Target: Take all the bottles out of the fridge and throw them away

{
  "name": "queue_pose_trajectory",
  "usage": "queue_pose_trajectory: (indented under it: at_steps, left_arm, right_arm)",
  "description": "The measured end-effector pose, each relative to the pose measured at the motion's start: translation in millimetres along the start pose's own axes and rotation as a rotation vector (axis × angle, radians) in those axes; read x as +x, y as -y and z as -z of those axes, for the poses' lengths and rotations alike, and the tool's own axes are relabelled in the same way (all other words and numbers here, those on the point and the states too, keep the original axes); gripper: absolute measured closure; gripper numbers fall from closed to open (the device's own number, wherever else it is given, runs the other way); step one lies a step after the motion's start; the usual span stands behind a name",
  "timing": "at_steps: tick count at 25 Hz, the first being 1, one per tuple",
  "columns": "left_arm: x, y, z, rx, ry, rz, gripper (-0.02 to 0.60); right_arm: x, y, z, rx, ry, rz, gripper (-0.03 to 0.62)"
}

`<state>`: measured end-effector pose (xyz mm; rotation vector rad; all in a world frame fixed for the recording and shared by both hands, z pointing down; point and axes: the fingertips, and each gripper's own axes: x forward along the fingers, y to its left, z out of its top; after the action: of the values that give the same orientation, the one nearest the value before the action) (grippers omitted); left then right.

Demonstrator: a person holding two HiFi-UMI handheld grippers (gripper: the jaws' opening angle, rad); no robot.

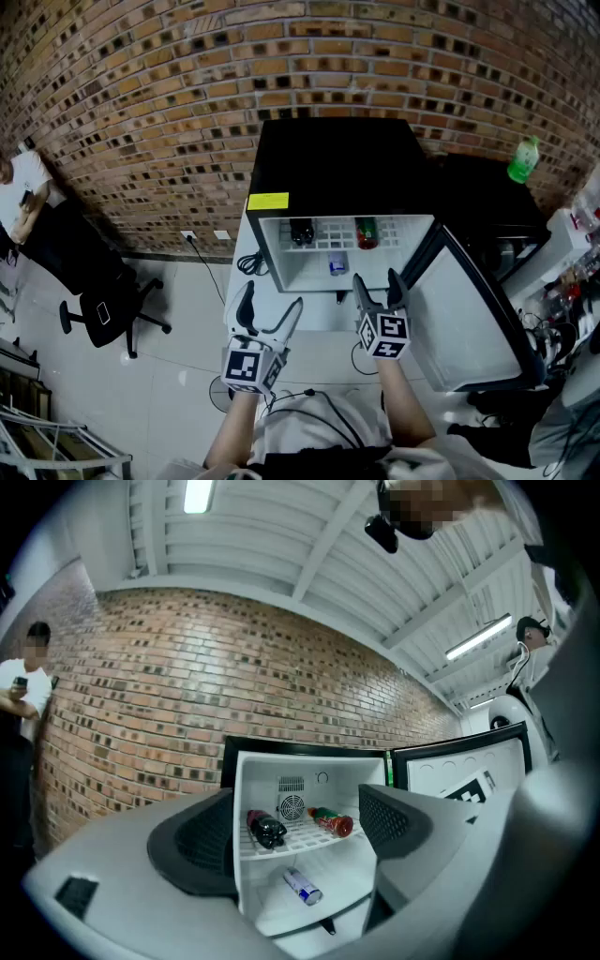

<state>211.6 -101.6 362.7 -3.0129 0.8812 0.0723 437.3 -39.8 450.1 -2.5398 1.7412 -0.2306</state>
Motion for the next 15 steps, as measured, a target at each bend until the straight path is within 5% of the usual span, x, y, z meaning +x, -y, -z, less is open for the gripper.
queue_pose_trajectory:
  at_steps: [15]
  left_arm:
    - [-18.3, -15.0, 0.2, -0.003, -0.086, -0.113, 0.168]
  right_arm:
    - [123.4, 42.3, 16.9, -0.140, -0.101, 0.104, 0.229]
